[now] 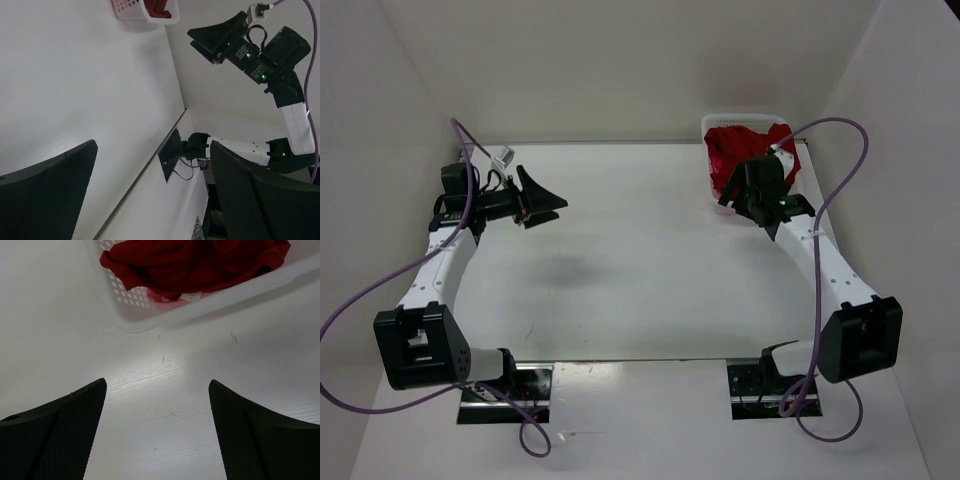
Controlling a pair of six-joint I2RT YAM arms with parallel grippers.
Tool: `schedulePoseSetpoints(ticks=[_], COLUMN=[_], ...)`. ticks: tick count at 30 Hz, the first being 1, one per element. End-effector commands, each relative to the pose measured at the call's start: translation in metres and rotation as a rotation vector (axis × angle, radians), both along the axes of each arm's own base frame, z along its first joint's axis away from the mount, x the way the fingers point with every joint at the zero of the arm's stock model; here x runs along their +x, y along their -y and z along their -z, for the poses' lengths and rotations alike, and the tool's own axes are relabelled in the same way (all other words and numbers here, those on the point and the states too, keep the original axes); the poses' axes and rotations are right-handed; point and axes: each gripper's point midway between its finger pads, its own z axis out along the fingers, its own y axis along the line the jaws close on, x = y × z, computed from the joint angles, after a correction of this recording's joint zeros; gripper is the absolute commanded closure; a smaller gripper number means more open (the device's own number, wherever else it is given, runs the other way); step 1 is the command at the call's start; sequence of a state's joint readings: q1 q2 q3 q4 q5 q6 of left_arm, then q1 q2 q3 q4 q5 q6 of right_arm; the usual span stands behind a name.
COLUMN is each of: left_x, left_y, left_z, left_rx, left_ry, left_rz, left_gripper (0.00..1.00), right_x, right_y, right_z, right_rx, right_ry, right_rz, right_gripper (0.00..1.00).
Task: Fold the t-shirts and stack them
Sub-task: Grab crumpled tshirt from bin with the right arm
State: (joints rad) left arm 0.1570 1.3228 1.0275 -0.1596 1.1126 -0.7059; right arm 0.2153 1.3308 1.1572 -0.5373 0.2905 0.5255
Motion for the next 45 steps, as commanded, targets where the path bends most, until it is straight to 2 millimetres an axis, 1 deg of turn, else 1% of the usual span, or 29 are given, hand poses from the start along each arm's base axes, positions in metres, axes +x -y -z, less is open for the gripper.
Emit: schedulePoseSetpoints(ticks=[1,4,6,7,8,10,11,12,13,14,16,17,18,20,21,22,23,24,25,26,27,28,31,36,37,40,42,44,45], left_x=[0.003,-0.002,-0.006,-0.006,-0.010,-0.012,-0.011,-0.014,-0.013,-0.013,-0.018,-0.010,-0.010,-0.011,-0.012,-0.013,-0.014,-0.014,-0.014,-0.015,-0.015,-0.016,-0.016,-0.011,-0.009,-0.006,-0.004,-0.003,-0.003], left_y=[-0.001,-0.001,0.002,0.000,0.004,0.007,0.006,0.011,0.009,0.009,0.013,0.005,0.003,0.001,0.000,0.002,0.001,0.002,0.002,0.004,0.005,0.008,0.014,0.017,0.017,0.018,0.018,0.018,0.018], left_z=[-0.011,-0.005,-0.005,0.001,-0.002,-0.007,-0.009,-0.007,-0.008,-0.011,-0.013,-0.010,-0.004,-0.004,-0.001,0.004,0.001,0.005,0.006,0.010,0.008,0.008,0.015,0.023,0.025,0.023,0.022,0.025,0.025], left_rx=[0.014,0.019,0.025,0.043,0.060,0.095,0.106,0.116,0.146,0.165,0.234,0.294,0.321,0.355,0.373,0.380,0.382,0.390,0.396,0.402,0.395,0.394,0.390,0.394,0.394,0.394,0.399,0.401,0.401], left_ry=[0.059,0.049,0.054,0.035,0.057,0.093,0.103,0.106,0.114,0.118,0.155,0.157,0.139,0.156,0.157,0.148,0.159,0.151,0.158,0.150,0.159,0.161,0.148,0.126,0.125,0.126,0.134,0.126,0.126], left_rz=[0.020,0.010,0.008,-0.018,-0.018,-0.035,-0.053,-0.049,-0.092,-0.115,-0.144,-0.218,-0.231,-0.253,-0.273,-0.268,-0.278,-0.278,-0.275,-0.271,-0.266,-0.255,-0.229,-0.215,-0.215,-0.215,-0.212,-0.210,-0.210], left_gripper=[0.00,0.00,0.04,0.14,0.24,0.44,0.60,0.66,0.78,0.78,0.88,0.91,0.92,0.92,0.92,0.90,0.78,0.74,0.70,0.61,0.58,0.56,0.50,0.49,0.49,0.49,0.49,0.49,0.49], right_x=[0.022,0.031,0.035,0.039,0.041,0.052,0.058,0.063,0.073,0.078,0.088,0.096,0.103,0.114,0.119,0.123,0.129,0.135,0.139,0.147,0.150,0.158,0.161,0.169,0.168,0.171,0.174,0.177,0.179], right_y=[-0.001,-0.002,-0.003,-0.004,0.000,0.002,0.003,0.010,0.017,0.024,0.032,0.041,0.045,0.049,0.056,0.059,0.062,0.064,0.062,0.062,0.059,0.054,0.054,0.055,0.055,0.055,0.053,0.051,0.049], right_z=[-0.029,-0.025,-0.027,-0.034,-0.030,-0.036,-0.038,-0.039,-0.040,-0.038,-0.037,-0.042,-0.032,-0.033,-0.023,-0.021,-0.026,-0.015,-0.011,-0.016,-0.010,-0.003,0.014,0.023,0.034,0.037,0.040,0.037,0.039], right_rx=[0.011,0.011,0.013,0.018,0.015,0.020,0.014,0.015,0.015,0.006,0.010,0.004,0.000,0.000,-0.014,-0.010,-0.002,0.000,0.007,0.009,0.017,0.030,0.027,0.019,0.017,0.023,0.029,0.040,0.045], right_ry=[0.094,0.088,0.098,0.122,0.110,0.136,0.138,0.148,0.158,0.154,0.158,0.174,0.152,0.156,0.136,0.131,0.150,0.127,0.120,0.135,0.114,0.103,0.065,0.050,0.023,0.021,0.024,0.036,0.036], right_rz=[0.001,0.015,0.015,0.016,0.025,0.035,0.044,0.061,0.082,0.093,0.110,0.124,0.133,0.144,0.167,0.169,0.169,0.171,0.161,0.161,0.147,0.128,0.129,0.136,0.136,0.142,0.135,0.124,0.117], right_gripper=[0.12,0.16,0.25,0.31,0.36,0.60,0.68,0.81,0.85,0.87,0.89,0.89,0.86,0.71,0.54,0.48,0.42,0.38,0.36,0.34,0.33,0.33,0.33,0.36,0.36,0.45,0.59,0.66,0.74])
